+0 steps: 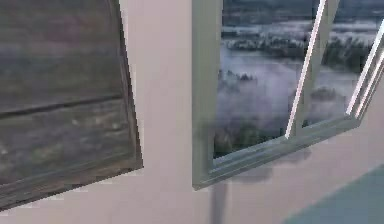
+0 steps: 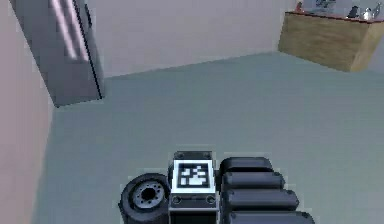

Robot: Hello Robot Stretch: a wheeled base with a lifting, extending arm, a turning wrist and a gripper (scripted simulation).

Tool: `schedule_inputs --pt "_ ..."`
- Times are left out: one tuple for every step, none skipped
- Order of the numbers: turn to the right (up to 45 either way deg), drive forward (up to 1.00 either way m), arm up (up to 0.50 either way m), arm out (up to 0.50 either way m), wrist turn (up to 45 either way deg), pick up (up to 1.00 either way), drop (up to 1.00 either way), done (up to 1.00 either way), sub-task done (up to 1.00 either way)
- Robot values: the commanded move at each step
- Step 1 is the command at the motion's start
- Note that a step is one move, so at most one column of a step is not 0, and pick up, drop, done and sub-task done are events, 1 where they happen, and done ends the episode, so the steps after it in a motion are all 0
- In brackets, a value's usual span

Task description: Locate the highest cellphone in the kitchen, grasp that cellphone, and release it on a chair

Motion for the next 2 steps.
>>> schedule_inputs --pt "-45.0 0.00 0.00 0.00 0.0 0.00 0.00 0.00 0.00" --pt "-27.0 0.00 0.00 0.00 0.0 0.00 0.00 0.00 0.00"
